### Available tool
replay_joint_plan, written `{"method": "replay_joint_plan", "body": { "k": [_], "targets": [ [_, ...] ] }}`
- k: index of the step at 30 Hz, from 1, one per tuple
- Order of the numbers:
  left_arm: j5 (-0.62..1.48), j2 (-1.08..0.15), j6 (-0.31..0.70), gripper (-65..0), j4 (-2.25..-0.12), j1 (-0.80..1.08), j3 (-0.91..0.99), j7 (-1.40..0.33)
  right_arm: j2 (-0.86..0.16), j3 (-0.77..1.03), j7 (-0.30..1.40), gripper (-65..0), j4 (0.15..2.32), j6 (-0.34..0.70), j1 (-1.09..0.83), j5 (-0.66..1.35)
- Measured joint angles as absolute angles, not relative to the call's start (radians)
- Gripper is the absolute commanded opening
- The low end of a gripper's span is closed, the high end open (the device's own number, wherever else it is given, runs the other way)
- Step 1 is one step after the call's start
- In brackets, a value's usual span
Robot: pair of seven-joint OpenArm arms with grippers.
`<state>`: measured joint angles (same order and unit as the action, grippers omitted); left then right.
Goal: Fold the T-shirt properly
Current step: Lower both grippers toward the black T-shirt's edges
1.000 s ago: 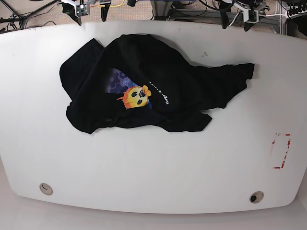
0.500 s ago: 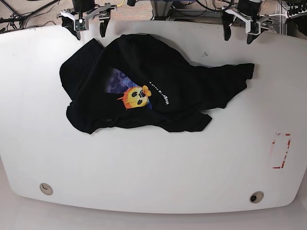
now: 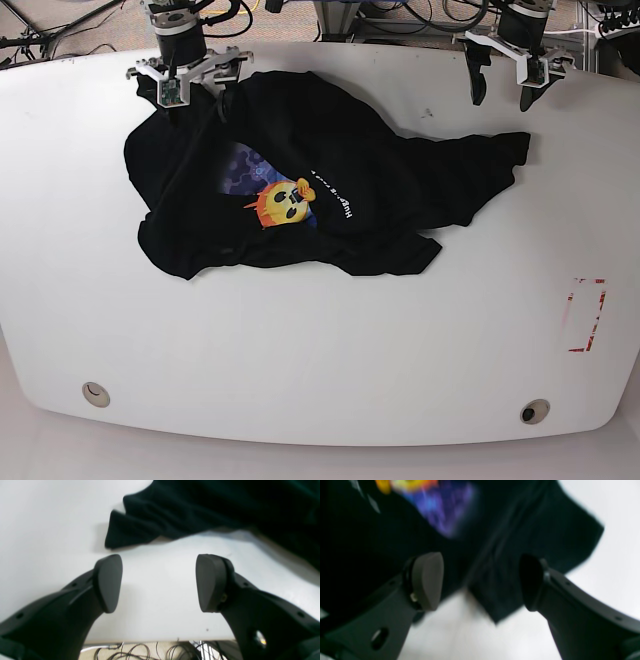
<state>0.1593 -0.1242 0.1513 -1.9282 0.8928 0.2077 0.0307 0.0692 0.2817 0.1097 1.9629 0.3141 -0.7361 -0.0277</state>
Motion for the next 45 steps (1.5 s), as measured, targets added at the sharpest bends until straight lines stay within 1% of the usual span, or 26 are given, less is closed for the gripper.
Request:
{"method": "replay_joint_plan", "body": {
  "k": [12, 17, 24, 33, 45],
  "targets": [
    [0.159, -0.113, 0.157, -21.5, -1.943, 0.875, 0.209, 0.031, 0.069, 0.290, 0.123, -18.9, 1.945, 0.313, -0.722, -0.029],
    [0.159, -0.118, 0.158, -21.9, -1.941, 0.875, 0.217, 0.028, 0.068, 0.279, 0.114, -18.0, 1.934, 0.313, -0.700, -0.076],
    [0.159, -0.123, 0.157, -21.8, -1.937, 0.875, 0.223, 0.022, 0.063, 0.286, 0.117, -15.9, 1.892, 0.313, -0.655, -0.071],
    [0.158, -0.123, 0.154, -22.4, -1.935, 0.872, 0.224, 0.019, 0.039, 0.311, 0.160, -17.0, 1.835, 0.310, -0.569, -0.018],
    [0.159, -0.125, 0.154, -22.5, -1.939, 0.864, 0.228, 0.020, 0.056, 0.343, 0.192, -17.9, 1.797, 0.315, -0.555, 0.008]
  ]
}}
